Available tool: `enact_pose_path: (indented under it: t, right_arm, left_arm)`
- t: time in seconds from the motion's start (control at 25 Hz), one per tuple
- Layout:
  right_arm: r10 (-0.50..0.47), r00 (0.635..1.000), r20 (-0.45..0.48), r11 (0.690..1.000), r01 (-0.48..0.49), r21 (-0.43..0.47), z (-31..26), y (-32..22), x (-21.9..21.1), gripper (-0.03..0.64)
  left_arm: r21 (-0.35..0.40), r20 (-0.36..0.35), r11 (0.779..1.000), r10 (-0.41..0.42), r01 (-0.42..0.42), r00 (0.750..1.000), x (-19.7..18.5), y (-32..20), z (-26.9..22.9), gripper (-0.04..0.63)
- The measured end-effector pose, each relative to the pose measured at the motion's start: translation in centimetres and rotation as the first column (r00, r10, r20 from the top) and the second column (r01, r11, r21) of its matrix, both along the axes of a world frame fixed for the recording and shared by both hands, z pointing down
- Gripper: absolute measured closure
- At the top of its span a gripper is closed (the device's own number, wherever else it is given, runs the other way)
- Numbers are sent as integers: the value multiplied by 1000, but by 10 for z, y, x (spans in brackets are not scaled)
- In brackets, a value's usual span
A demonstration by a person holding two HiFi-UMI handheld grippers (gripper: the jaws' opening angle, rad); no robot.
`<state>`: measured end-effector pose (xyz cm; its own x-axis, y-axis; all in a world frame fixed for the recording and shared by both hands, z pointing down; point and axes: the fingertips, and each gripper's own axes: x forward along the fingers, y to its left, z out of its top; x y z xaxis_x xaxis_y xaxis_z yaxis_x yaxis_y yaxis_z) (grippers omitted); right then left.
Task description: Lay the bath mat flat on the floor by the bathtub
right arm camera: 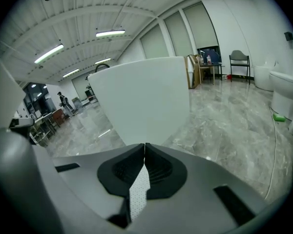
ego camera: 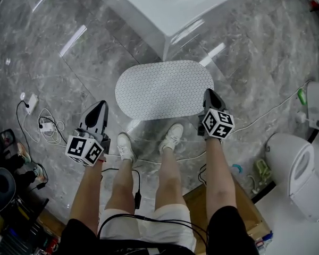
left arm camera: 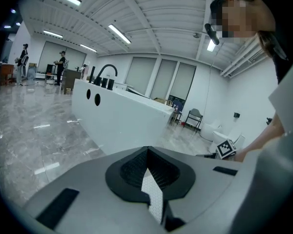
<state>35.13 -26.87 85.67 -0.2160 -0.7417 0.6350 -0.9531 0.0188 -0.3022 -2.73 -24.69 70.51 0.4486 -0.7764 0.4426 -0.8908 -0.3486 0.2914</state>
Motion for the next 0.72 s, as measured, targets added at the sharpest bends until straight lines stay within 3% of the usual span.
enact_pose_path:
  t: [0.32,0.72]
  right_arm:
    - [-132,991,8,983,129,133,-92,0,-57,591]
    - [-247,966,82,949,224,224,-192,16,-130,591]
  left_arm:
    - [100,26,992,80,-82,996,-3,-13,-56,581]
    - [158,-10,981,118,-115,993,-19,-15,-116,581]
